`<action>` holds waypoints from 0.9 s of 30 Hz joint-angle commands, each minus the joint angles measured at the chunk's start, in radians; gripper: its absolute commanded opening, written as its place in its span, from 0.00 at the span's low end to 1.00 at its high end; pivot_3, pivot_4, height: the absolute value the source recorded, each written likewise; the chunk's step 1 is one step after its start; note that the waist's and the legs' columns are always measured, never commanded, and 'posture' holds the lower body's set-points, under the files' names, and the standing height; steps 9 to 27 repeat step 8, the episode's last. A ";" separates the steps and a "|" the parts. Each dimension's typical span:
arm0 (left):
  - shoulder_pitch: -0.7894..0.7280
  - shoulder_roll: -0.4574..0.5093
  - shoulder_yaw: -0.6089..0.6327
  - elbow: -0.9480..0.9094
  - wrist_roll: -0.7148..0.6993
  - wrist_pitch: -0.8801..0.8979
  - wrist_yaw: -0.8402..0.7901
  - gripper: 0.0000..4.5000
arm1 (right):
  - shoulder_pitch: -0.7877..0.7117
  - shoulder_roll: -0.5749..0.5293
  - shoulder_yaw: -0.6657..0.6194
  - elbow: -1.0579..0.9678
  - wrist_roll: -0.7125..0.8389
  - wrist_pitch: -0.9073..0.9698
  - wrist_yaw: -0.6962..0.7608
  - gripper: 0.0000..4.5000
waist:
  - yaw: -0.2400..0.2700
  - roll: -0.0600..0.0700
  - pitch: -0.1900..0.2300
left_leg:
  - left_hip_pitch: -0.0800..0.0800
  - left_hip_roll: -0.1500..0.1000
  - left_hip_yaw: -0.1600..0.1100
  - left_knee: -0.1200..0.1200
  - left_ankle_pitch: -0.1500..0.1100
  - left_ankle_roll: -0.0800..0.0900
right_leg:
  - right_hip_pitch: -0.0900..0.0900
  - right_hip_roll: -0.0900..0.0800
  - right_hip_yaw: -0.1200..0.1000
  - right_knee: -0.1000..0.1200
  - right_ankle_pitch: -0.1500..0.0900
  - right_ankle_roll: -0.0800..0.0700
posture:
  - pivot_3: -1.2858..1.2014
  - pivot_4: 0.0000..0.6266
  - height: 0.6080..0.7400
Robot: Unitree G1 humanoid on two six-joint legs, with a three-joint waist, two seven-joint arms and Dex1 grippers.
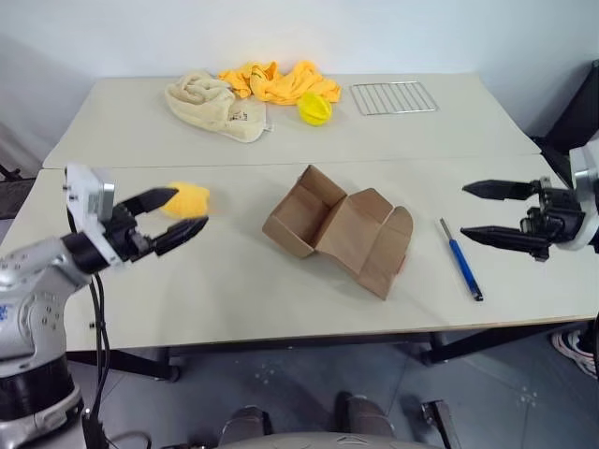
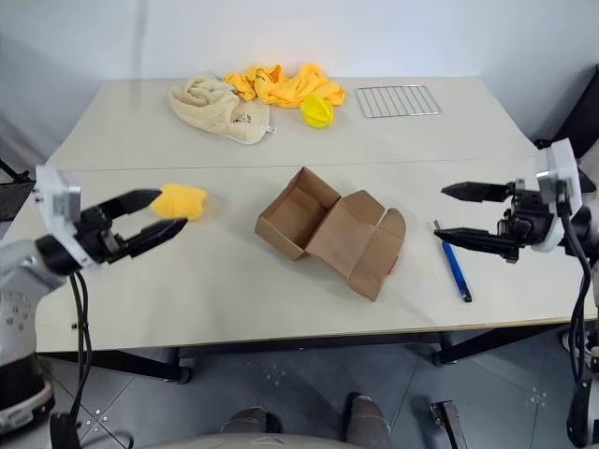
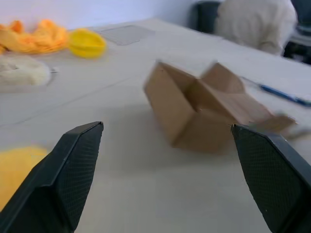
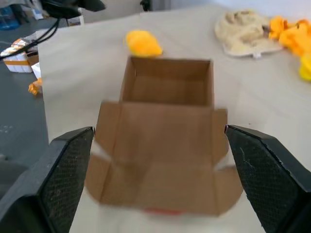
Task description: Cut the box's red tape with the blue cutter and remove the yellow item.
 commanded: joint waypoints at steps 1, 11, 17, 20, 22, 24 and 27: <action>0.109 0.038 0.011 0.087 0.001 -0.146 -0.115 0.99 | 0.105 -0.062 -0.027 0.033 -0.060 -0.099 0.070 1.00 | 0.001 0.001 -0.001 | 0.001 0.000 0.000 0.000 0.000 0.000 | 0.001 0.000 0.000 0.000 0.000 0.000 | 0.52 0.24 1.00; 0.143 0.082 -0.030 0.328 0.132 -0.384 -0.055 0.99 | 0.204 -0.059 -0.004 0.179 -0.140 -0.260 0.019 1.00 | -0.002 0.002 -0.001 | 0.001 0.000 0.001 0.000 -0.001 0.001 | 0.001 0.000 0.001 -0.001 0.000 -0.001 | 0.52 0.24 1.00; 0.143 0.082 -0.030 0.328 0.132 -0.384 -0.055 0.99 | 0.204 -0.059 -0.004 0.179 -0.140 -0.260 0.019 1.00 | -0.002 0.002 -0.001 | 0.001 0.000 0.001 0.000 -0.001 0.001 | 0.001 0.000 0.001 -0.001 0.000 -0.001 | 0.52 0.24 1.00; 0.143 0.082 -0.030 0.328 0.132 -0.384 -0.055 0.99 | 0.204 -0.059 -0.004 0.179 -0.140 -0.260 0.019 1.00 | -0.002 0.002 -0.001 | 0.001 0.000 0.001 0.000 -0.001 0.001 | 0.001 0.000 0.001 -0.001 0.000 -0.001 | 0.52 0.24 1.00; 0.143 0.082 -0.030 0.328 0.132 -0.384 -0.055 0.99 | 0.204 -0.059 -0.004 0.179 -0.140 -0.260 0.019 1.00 | -0.002 0.002 -0.001 | 0.001 0.000 0.001 0.000 -0.001 0.001 | 0.001 0.000 0.001 -0.001 0.000 -0.001 | 0.52 0.24 1.00; 0.143 0.082 -0.030 0.328 0.132 -0.384 -0.055 0.99 | 0.204 -0.059 -0.004 0.179 -0.140 -0.260 0.019 1.00 | -0.002 0.002 -0.001 | 0.001 0.000 0.001 0.000 -0.001 0.001 | 0.001 0.000 0.001 -0.001 0.000 -0.001 | 0.52 0.24 1.00; 0.143 0.082 -0.030 0.328 0.132 -0.384 -0.055 0.99 | 0.204 -0.059 -0.004 0.179 -0.140 -0.260 0.019 1.00 | -0.002 0.002 -0.001 | 0.001 0.000 0.001 0.000 -0.001 0.001 | 0.001 0.000 0.001 -0.001 0.000 -0.001 | 0.52 0.24 1.00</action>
